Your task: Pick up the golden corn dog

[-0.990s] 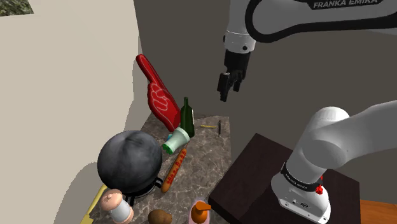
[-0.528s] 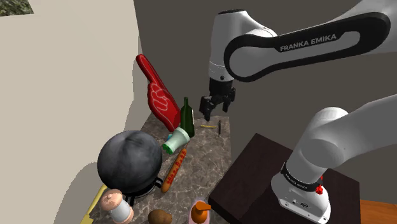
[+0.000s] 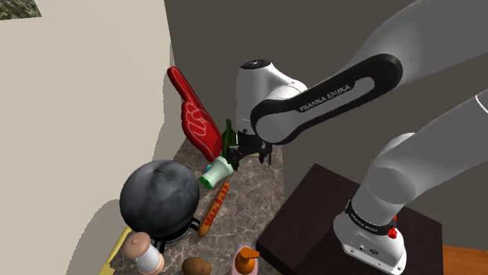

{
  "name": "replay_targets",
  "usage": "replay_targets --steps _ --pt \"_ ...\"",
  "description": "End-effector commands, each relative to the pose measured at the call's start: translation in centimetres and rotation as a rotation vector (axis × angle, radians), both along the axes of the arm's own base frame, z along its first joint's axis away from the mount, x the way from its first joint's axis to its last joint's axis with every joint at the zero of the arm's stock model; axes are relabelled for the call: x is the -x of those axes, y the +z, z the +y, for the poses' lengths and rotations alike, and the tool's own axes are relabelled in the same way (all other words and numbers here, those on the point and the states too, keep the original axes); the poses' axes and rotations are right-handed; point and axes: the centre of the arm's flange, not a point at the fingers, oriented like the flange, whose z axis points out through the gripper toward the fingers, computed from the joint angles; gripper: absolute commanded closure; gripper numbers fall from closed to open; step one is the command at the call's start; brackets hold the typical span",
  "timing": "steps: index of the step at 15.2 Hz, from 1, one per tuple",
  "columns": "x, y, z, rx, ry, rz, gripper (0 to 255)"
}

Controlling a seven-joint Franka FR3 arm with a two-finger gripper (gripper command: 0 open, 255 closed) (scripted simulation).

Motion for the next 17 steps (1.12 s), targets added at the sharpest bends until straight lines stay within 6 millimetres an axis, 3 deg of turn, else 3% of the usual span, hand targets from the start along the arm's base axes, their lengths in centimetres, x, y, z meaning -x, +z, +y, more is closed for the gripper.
replay_targets --steps 1,9,17 --pt "-0.9 -2.2 0.9 0.001 -0.076 -0.007 0" --pt "-5.6 -11.3 3.7 0.016 -0.356 -0.025 0" --pt "-11.0 -20.4 4.9 0.031 -0.635 -0.043 0"
